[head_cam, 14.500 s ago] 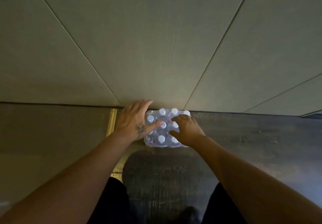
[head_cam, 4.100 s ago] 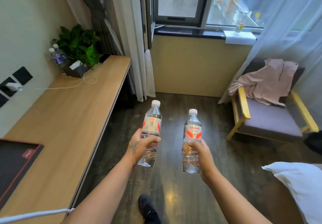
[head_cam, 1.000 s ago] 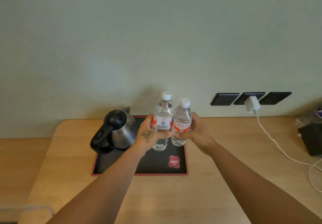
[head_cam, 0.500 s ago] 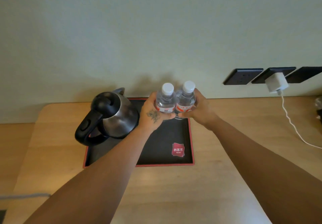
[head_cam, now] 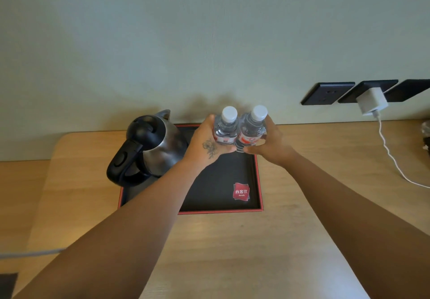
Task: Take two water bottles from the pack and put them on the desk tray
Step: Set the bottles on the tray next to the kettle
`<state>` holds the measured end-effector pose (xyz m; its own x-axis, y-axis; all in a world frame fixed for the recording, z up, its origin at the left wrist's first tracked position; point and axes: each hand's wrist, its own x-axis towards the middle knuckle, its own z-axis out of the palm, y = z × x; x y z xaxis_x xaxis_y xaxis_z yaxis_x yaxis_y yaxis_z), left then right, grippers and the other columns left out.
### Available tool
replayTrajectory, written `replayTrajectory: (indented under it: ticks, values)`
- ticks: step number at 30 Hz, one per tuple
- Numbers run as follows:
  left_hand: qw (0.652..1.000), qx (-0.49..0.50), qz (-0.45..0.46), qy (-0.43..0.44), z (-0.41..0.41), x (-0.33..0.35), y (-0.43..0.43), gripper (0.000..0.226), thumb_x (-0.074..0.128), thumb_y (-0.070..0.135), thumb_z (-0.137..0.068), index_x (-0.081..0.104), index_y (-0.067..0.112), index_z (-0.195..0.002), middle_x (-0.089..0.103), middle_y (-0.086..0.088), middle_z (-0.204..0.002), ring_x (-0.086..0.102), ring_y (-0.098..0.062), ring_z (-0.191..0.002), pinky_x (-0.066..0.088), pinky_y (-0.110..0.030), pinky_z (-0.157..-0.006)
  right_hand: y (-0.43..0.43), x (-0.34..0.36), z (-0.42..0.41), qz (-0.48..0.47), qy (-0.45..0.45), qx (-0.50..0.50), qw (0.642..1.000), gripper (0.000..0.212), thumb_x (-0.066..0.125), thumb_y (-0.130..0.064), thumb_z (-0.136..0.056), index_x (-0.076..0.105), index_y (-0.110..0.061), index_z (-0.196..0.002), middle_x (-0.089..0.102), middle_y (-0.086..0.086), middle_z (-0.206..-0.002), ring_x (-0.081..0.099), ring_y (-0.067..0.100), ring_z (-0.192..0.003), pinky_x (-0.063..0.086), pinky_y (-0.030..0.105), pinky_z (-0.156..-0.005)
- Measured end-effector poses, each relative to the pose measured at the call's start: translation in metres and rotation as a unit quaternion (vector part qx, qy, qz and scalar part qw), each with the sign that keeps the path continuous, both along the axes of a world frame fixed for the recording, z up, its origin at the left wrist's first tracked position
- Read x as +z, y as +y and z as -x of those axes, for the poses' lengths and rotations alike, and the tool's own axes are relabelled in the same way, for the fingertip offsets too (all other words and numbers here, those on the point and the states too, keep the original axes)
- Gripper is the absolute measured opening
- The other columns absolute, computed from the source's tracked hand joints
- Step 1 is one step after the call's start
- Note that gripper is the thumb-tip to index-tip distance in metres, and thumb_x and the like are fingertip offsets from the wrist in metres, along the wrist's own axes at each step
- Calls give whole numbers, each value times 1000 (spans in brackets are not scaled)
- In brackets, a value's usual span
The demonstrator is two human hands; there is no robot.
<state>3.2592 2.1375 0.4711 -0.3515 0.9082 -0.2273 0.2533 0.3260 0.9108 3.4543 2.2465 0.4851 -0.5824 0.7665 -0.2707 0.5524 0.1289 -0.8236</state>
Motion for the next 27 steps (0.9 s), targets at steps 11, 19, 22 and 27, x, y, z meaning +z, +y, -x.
replayTrajectory:
  ticks: [11, 19, 22, 27]
  values:
    - [902, -280, -144, 297, 31, 139, 7, 42, 68, -4, -95, 74, 10, -134, 73, -11, -135, 70, -30, -122, 56, -46, -105, 5, 104, -3, -172, -68, 138, 973, 48, 65, -31, -104, 49, -23, -149, 59, 4, -142, 66, 23, -118, 54, 47, -101]
    - [863, -309, -43, 397, 30, 155, 14, 31, 74, 6, -94, 77, 10, -125, 72, -10, -119, 70, -35, -108, 56, -51, -90, -1, 112, 4, -185, -125, 106, 969, 26, 57, -28, -107, 57, -20, -132, 71, 8, -120, 58, 28, -92, 39, 33, -77]
    - [864, -285, -29, 414, 27, 158, 17, 30, 77, 22, -94, 77, 13, -123, 70, -10, -117, 68, -35, -105, 55, -48, -88, -2, 109, 7, -219, -162, 102, 957, 25, 52, -24, -108, 53, -22, -132, 71, 9, -117, 58, 33, -88, 42, 37, -72]
    - [878, -218, 8, 425, 20, 156, 25, 40, 77, 34, -96, 74, 14, -130, 69, -9, -122, 67, -34, -110, 56, -49, -92, -2, 107, 15, -250, -200, 90, 943, 32, 51, -8, -104, 50, -22, -133, 70, 8, -121, 65, 40, -91, 49, 40, -67]
